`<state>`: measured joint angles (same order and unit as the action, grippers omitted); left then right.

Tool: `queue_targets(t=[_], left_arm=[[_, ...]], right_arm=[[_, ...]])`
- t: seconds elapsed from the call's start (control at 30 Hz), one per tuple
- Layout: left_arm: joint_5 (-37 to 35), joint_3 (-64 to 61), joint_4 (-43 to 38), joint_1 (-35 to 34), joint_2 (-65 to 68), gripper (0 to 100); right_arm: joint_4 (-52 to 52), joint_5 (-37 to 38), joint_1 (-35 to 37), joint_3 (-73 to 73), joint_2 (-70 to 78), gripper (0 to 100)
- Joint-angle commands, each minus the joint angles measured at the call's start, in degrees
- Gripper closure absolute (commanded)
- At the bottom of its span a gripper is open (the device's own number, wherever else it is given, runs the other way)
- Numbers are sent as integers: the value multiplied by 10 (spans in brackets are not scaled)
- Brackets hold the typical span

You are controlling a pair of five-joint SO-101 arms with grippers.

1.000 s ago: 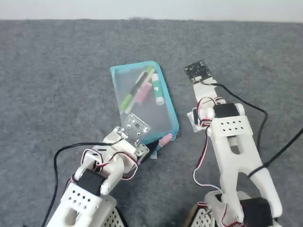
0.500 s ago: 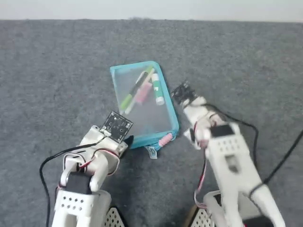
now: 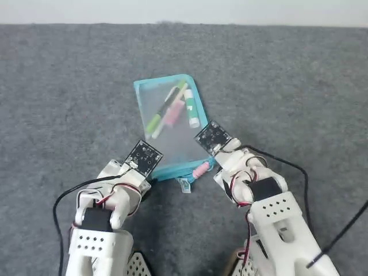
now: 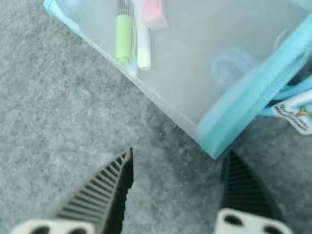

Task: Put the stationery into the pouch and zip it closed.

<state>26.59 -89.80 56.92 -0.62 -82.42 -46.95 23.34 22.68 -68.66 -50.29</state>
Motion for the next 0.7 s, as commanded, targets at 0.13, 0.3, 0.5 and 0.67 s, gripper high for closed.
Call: queue_targets(t=[0.13,0.3,0.5,0.67], left_arm=[[-117,4,-80,-7,10,720],[-118,-19,-103,-17,6,720],[-119,-44,-164,-97,6,721],[-117,-50,-177,-106,6,721]], right_arm=[[-97,-138,65,156,-4,950],[-84,-179,105,156,5,868],[-76,-315,111,181,98,858],[-131,-465,116,295,228,857]])
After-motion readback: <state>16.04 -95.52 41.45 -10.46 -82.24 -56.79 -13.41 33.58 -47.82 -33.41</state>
